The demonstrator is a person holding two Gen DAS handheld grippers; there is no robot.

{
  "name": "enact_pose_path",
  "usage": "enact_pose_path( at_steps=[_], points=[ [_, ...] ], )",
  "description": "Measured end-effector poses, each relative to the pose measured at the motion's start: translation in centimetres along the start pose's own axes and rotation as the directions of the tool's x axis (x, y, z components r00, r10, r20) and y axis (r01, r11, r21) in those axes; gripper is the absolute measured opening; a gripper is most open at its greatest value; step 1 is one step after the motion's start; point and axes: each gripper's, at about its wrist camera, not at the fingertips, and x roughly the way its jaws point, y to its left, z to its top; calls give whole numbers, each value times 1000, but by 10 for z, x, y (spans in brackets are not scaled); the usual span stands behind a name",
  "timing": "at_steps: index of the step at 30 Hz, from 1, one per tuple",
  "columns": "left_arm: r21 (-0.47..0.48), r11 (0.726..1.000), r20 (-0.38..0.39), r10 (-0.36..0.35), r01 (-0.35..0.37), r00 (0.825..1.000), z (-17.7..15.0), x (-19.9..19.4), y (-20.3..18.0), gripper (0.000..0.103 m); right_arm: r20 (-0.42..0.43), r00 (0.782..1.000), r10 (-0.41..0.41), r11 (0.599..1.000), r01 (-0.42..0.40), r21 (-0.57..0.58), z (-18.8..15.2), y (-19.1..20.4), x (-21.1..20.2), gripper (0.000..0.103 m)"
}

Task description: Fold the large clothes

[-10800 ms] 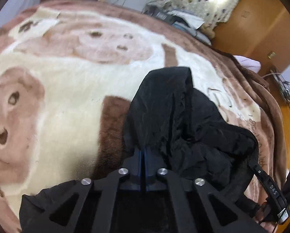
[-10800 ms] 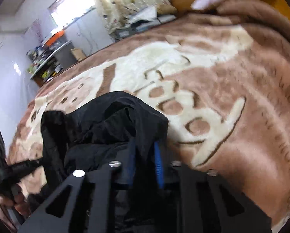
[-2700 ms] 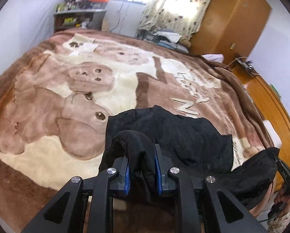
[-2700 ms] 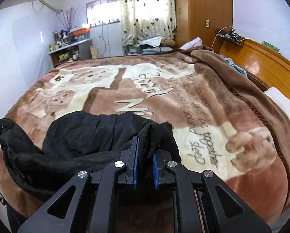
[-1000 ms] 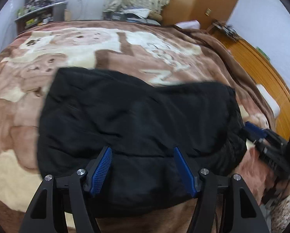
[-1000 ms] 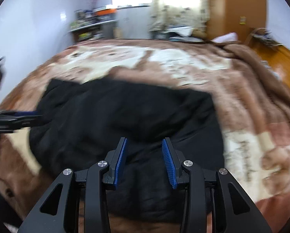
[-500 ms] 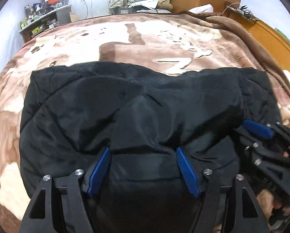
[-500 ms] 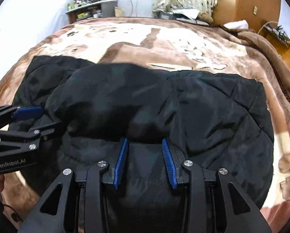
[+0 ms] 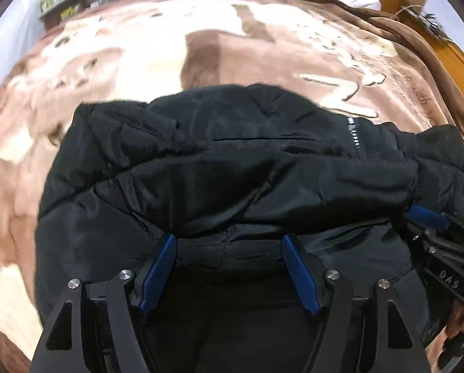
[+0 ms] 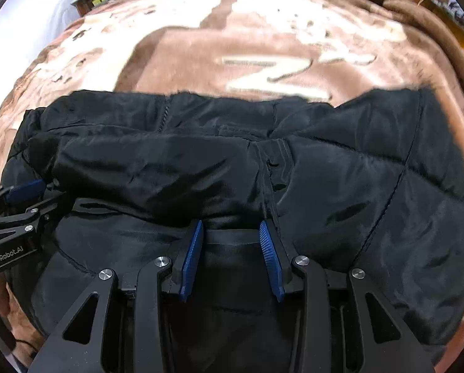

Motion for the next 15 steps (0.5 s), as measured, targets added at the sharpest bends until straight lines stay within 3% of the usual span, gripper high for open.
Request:
enact_pose_path(
  at_steps=[4, 10, 13, 15],
  points=[
    [-14, 1000, -23, 2, -3, 1000, 2, 7, 0, 70, -27, 998, -64, 998, 63, -30, 0, 11, 8, 39],
    [-33, 998, -29, -48, 47, 998, 9, -12, 3, 69, -24, 1000, 5, 1000, -5, -23, 3, 0, -8, 39],
    [-39, 995, 7, -90, 90, 996, 4, -37, 11, 69, 45, 998, 42, 999, -41, -23, -2, -11, -45, 39],
    [-19, 998, 44, -65, 66, 997, -6, -55, 15, 69, 117, 993, 11, 999, -6, -42, -10, -19, -69, 39]
  ],
)
